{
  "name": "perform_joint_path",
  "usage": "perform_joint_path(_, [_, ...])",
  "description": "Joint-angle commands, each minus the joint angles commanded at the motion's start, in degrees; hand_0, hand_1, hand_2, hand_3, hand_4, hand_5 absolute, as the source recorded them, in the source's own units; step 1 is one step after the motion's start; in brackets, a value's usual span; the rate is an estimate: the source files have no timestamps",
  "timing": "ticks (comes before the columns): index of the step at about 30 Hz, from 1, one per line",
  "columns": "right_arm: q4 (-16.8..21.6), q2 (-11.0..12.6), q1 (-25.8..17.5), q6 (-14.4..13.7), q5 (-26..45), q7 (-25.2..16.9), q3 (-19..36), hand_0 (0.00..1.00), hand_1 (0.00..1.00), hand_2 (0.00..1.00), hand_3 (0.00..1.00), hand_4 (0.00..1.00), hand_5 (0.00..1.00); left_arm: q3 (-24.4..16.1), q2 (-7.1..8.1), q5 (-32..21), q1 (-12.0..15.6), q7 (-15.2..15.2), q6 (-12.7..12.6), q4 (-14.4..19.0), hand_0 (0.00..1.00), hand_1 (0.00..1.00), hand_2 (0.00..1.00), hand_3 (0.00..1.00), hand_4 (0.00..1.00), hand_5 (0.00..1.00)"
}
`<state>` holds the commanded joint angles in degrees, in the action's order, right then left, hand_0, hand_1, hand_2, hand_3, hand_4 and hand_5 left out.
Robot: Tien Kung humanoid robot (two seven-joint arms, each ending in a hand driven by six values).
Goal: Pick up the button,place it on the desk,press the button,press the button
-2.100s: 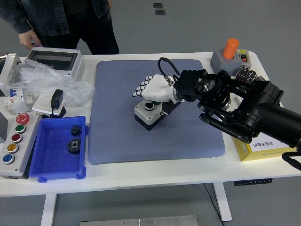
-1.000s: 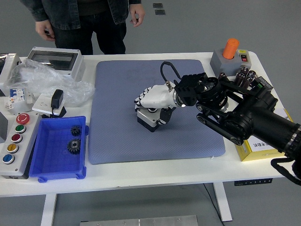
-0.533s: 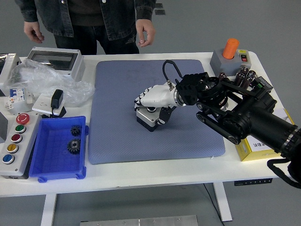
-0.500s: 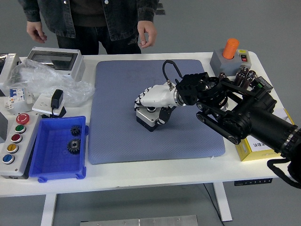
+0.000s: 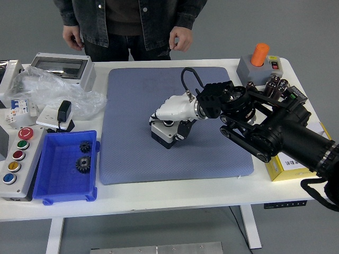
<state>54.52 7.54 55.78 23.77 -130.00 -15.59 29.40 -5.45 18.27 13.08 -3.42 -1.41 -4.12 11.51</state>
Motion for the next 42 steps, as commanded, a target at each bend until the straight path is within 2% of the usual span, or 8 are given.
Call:
perform_joint_path(2, [0.0,0.0,0.0,-0.2,0.0,0.1,-0.2,0.579,0.583,0.625,0.581,0.469,0.002,-0.1,0.00,0.1,0.0,0.0,0.0,0.0,0.583,0.620,0.601,0.611,0.595,0.429])
perform_joint_path(13, [0.5,0.0,0.0,-1.2,0.0,1.5,-1.2,0.568,0.579,0.629,0.604,0.463,0.002,-0.2,-0.13,0.0,0.1,-0.2,-0.3,0.0,0.583,0.621,0.601,0.612,0.592,0.431])
perform_joint_path(14, [0.6,0.1,0.1,-1.4,0.0,1.7,-1.3,0.650,0.611,0.647,0.608,0.458,0.002,-0.2,-0.13,0.0,0.2,-0.2,-0.4,0.0,0.582,0.620,0.602,0.612,0.590,0.436])
perform_joint_path(16, [0.9,0.2,0.2,-1.7,0.0,2.5,-1.6,0.650,0.611,0.647,0.608,0.458,0.002,-0.2,-0.16,0.0,0.2,-0.2,-0.4,0.0,0.582,0.620,0.602,0.612,0.590,0.436])
perform_joint_path(25, [6.7,1.7,3.2,-2.9,5.0,12.2,-7.0,0.658,0.626,0.635,0.612,0.443,0.002,-0.2,-0.40,0.2,0.7,-0.7,-0.7,-0.1,0.581,0.622,0.602,0.612,0.589,0.437])
perform_joint_path(26, [7.2,1.7,3.6,-2.9,6.0,13.2,-7.4,0.591,0.618,0.614,0.612,0.432,0.002,-0.3,-0.42,0.3,0.7,-0.8,-0.7,-0.1,0.582,0.623,0.602,0.612,0.587,0.438])
perform_joint_path(31, [9.1,1.3,6.3,-1.4,11.9,18.7,-9.3,0.591,0.618,0.614,0.612,0.432,0.002,-0.7,-0.55,0.9,0.9,-1.2,-0.8,-0.1,0.582,0.623,0.602,0.612,0.587,0.438])
perform_joint_path(42, [8.4,0.4,8.0,1.7,13.3,21.6,-9.5,0.562,0.625,0.609,0.615,0.425,0.002,-0.2,-0.49,0.5,1.1,-1.6,-0.9,-0.2,0.581,0.623,0.602,0.612,0.591,0.446])
